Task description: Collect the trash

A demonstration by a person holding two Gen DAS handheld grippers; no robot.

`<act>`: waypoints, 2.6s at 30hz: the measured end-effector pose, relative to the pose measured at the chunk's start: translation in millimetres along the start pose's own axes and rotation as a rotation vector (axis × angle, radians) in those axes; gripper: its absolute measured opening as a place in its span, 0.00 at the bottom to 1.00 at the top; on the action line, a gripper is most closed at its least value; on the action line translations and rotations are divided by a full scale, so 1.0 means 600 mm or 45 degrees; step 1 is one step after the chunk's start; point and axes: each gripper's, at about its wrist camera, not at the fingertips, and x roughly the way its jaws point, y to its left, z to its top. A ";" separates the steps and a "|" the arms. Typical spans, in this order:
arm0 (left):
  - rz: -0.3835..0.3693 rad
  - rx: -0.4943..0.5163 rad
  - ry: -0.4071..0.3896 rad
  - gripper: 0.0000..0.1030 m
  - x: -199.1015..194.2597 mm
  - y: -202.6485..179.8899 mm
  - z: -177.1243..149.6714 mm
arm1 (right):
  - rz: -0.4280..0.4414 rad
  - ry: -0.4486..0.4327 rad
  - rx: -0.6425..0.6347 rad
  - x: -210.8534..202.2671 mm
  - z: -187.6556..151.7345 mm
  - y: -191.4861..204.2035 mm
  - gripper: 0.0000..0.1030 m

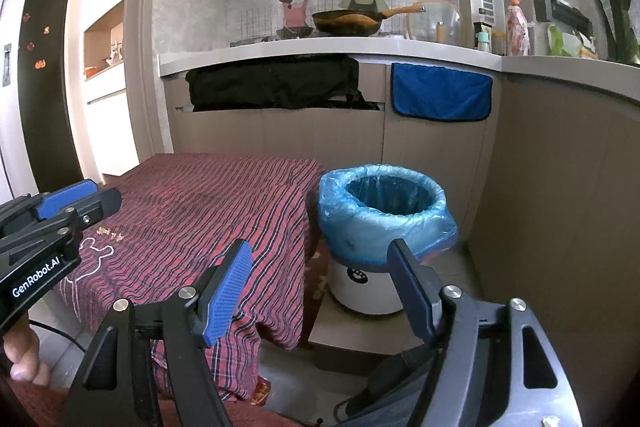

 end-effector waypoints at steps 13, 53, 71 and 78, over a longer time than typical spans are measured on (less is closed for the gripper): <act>-0.018 0.022 0.000 0.31 0.000 -0.005 0.004 | 0.002 -0.001 0.000 -0.003 -0.001 -0.001 0.66; -0.022 0.001 0.016 0.31 0.006 -0.007 0.001 | 0.020 0.020 0.000 0.002 -0.004 -0.004 0.66; -0.025 0.000 0.023 0.31 0.008 -0.009 -0.001 | 0.024 0.021 0.000 0.004 -0.003 -0.007 0.66; -0.031 -0.010 0.039 0.32 0.011 -0.009 -0.006 | 0.023 0.022 0.002 0.004 -0.003 -0.007 0.66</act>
